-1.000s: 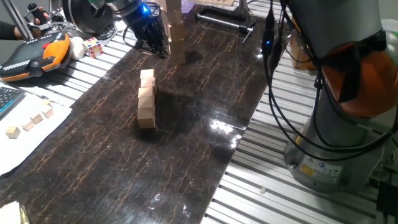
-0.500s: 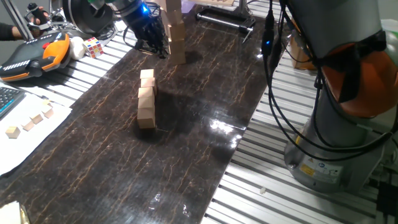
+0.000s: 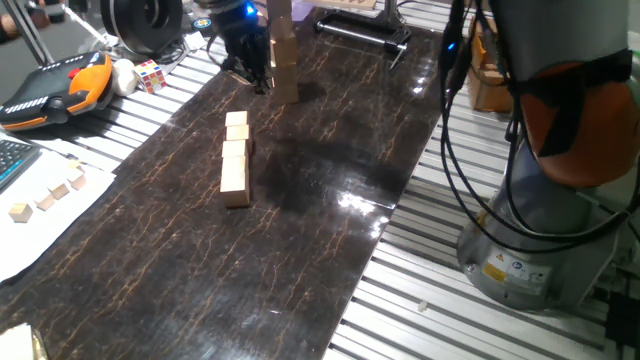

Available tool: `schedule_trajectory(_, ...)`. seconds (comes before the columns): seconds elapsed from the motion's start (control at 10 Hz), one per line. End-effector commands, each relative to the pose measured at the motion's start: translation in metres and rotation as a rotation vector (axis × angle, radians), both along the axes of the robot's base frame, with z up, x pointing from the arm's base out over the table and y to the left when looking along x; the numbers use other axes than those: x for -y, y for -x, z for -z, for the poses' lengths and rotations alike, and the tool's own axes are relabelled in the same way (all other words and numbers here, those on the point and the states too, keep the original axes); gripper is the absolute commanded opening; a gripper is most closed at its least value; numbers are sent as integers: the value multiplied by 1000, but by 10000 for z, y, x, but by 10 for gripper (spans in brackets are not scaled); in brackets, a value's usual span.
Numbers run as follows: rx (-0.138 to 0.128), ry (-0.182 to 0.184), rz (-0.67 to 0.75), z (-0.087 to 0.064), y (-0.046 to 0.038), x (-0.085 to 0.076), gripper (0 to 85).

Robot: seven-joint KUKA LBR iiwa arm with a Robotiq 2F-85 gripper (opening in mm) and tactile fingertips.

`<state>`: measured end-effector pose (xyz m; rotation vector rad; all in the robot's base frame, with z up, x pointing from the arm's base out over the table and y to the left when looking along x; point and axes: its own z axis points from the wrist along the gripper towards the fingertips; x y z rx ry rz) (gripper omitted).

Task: Stack the blocks in a vertical line of five

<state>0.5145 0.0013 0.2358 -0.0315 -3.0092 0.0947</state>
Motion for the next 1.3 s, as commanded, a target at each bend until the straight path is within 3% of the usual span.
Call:
schedule_trajectory(0.0,109,55,264,1,1,-2,7)
schedule_trajectory(0.2,97,-23,392,1,1,-2,7)
schedule_trajectory(0.4,114,15,448,1,1,-2,10)
schedule_trajectory(0.5,145,7,494,117,-116,-32,123)
schedule_trajectory(0.7,211,74,497,409,-355,-66,377)
schedule_trajectory(0.8,226,65,524,521,-452,-74,447)
schedule_trajectory(0.9,234,66,551,596,-518,-84,500)
schedule_trajectory(1.0,233,42,595,640,-570,-101,530)
schedule_trajectory(1.2,236,40,696,729,-699,-108,560)
